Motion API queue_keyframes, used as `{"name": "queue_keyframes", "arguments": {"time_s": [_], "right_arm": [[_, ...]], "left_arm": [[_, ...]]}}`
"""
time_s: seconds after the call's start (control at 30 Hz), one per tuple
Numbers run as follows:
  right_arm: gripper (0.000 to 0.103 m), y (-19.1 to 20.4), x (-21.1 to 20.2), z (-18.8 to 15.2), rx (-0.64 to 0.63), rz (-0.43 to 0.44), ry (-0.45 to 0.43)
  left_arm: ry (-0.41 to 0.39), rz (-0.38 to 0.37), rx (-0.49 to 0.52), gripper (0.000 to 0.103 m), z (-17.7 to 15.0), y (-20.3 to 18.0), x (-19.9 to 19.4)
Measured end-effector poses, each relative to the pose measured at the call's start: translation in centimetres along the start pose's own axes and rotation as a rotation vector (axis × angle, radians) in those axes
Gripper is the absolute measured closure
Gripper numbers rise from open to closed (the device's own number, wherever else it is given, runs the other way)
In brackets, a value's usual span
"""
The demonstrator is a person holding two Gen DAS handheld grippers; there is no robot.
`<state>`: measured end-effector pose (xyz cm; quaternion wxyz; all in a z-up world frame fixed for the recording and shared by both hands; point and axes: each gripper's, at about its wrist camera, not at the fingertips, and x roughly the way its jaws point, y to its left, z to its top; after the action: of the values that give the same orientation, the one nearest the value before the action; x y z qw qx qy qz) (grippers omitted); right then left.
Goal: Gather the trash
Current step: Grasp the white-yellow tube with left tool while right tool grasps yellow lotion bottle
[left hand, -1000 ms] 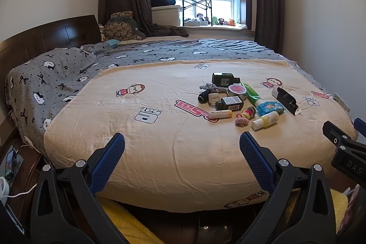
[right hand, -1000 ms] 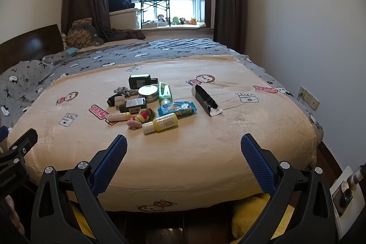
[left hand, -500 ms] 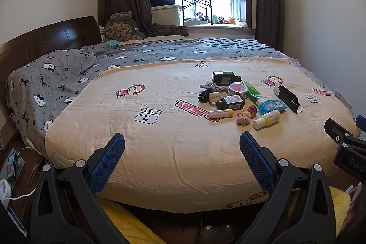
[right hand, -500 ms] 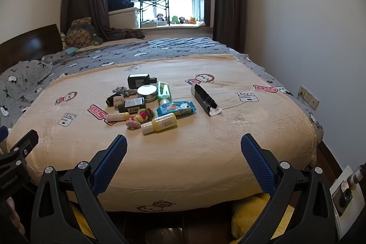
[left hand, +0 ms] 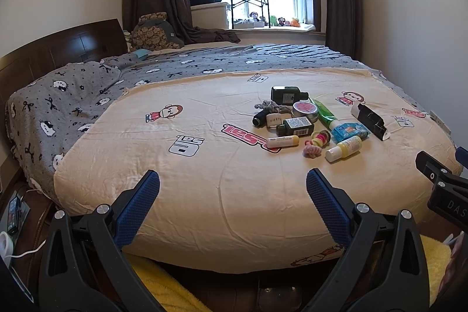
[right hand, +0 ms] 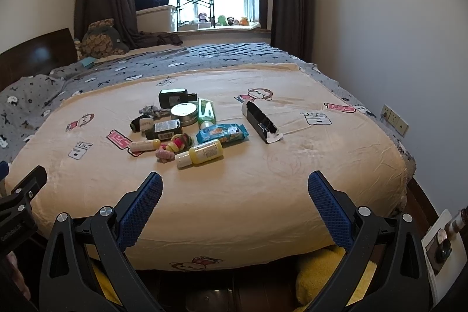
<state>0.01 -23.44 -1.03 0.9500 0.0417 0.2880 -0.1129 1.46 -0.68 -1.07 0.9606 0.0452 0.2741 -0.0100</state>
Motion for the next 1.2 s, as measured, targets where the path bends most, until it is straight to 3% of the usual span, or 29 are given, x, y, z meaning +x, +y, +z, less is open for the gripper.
{"name": "queue_keyframes", "arguments": {"time_s": [0.17, 0.23, 0.33, 0.43, 0.53, 0.77, 1.13, 1.2], "right_arm": [[0.003, -1.0, 2.2, -0.5, 0.004, 0.041, -0.051], [0.003, -1.0, 3.5, -0.6, -0.014, 0.017, -0.057], [0.003, -0.9, 5.7, -0.7, -0.023, 0.024, -0.027], [0.003, -1.0, 8.4, -0.7, 0.023, 0.105, 0.023], [0.004, 0.0, 11.8, -1.1, -0.007, 0.198, 0.074], [0.008, 2.6, 17.1, -1.6, -0.089, 0.218, 0.135], [0.010, 4.1, 19.1, -0.8, -0.186, 0.208, 0.136], [0.015, 4.1, 19.6, -0.6, -0.192, 0.221, 0.134]], "left_arm": [[-0.009, 0.031, 0.009, 0.008, -0.2, 0.3, 2.2], [-0.028, 0.049, 0.023, 0.008, -0.2, 0.3, 3.4], [-0.022, 0.033, 0.036, 0.008, -0.3, 0.4, 5.5], [0.022, -0.009, 0.034, 0.008, -0.4, 0.4, 7.9], [0.061, 0.000, 0.036, 0.008, -0.6, 0.2, 10.1], [0.141, 0.009, 0.084, 0.008, -0.7, -0.6, 14.3], [0.204, -0.117, 0.024, 0.011, 0.1, -2.3, 19.4], [0.216, -0.130, 0.034, 0.014, 0.4, -3.1, 20.5]]}}
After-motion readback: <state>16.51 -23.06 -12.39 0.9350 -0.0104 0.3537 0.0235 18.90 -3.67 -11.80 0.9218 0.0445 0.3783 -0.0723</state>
